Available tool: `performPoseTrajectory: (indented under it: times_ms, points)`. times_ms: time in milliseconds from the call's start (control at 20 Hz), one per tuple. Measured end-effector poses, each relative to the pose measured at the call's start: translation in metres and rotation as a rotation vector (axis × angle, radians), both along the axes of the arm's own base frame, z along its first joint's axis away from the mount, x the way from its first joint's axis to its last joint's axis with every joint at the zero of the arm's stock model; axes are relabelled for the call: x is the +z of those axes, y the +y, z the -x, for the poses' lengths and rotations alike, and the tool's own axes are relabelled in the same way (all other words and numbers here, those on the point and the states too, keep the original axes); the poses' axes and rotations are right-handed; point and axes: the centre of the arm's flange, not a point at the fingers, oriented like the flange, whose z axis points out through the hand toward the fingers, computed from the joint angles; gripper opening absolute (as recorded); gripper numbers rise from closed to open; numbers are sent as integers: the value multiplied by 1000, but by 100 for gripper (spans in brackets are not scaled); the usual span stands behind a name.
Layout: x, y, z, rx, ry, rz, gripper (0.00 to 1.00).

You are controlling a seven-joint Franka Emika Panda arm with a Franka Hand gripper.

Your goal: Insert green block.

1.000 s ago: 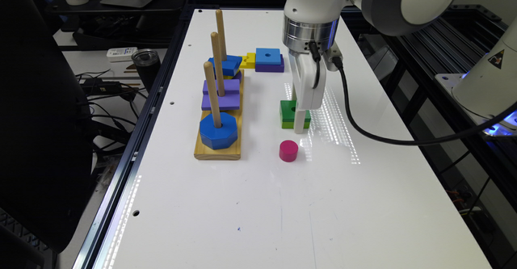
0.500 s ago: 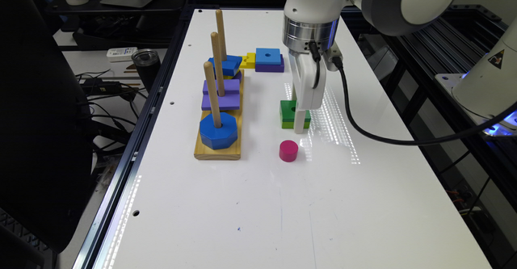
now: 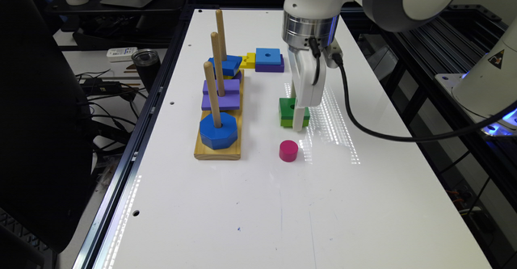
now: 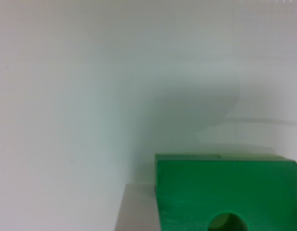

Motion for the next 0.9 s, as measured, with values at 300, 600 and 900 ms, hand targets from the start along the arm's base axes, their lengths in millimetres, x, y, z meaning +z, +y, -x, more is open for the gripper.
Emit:
performPoseTrajectory:
  times_ms: [300, 600, 900]
  points:
    - [25, 0, -1, 1, -1, 10, 0]
    - [54, 1, 0, -1, -3, 20, 0]
    - [87, 1, 3, -7, -9, 28, 0]
